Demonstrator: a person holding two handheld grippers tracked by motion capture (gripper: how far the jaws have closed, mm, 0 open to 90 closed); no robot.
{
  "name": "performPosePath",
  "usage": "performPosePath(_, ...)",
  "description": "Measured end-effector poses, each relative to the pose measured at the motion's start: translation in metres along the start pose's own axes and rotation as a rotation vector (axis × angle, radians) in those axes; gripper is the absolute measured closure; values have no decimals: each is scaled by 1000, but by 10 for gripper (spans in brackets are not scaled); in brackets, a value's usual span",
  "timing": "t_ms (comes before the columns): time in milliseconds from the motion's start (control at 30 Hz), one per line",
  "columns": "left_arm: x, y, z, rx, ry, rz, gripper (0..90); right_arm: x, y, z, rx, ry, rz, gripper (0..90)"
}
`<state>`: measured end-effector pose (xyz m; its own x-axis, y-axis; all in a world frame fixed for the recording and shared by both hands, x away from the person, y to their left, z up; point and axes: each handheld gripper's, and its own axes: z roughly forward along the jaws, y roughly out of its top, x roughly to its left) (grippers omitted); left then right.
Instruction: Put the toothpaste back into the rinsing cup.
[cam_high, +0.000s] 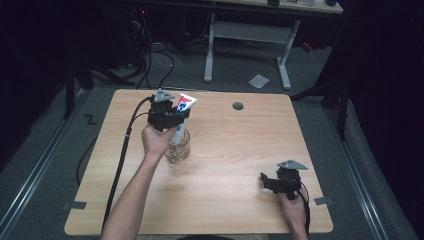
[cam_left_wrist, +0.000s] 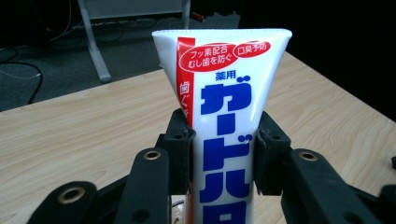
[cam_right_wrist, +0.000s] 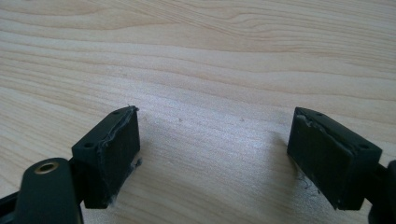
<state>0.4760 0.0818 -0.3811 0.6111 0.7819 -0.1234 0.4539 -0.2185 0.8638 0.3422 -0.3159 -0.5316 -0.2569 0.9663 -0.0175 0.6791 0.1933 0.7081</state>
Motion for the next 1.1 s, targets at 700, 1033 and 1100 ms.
performPosePath(700,-2,-10,15,76,32,41,635,0,0,0,0,1,0,168)
performPosePath(1033,-2,-11,16,83,37,46,632,0,0,0,0,1,0,167)
performPosePath(1100,-2,-13,16,85,38,46,632,0,0,0,0,0,0,168)
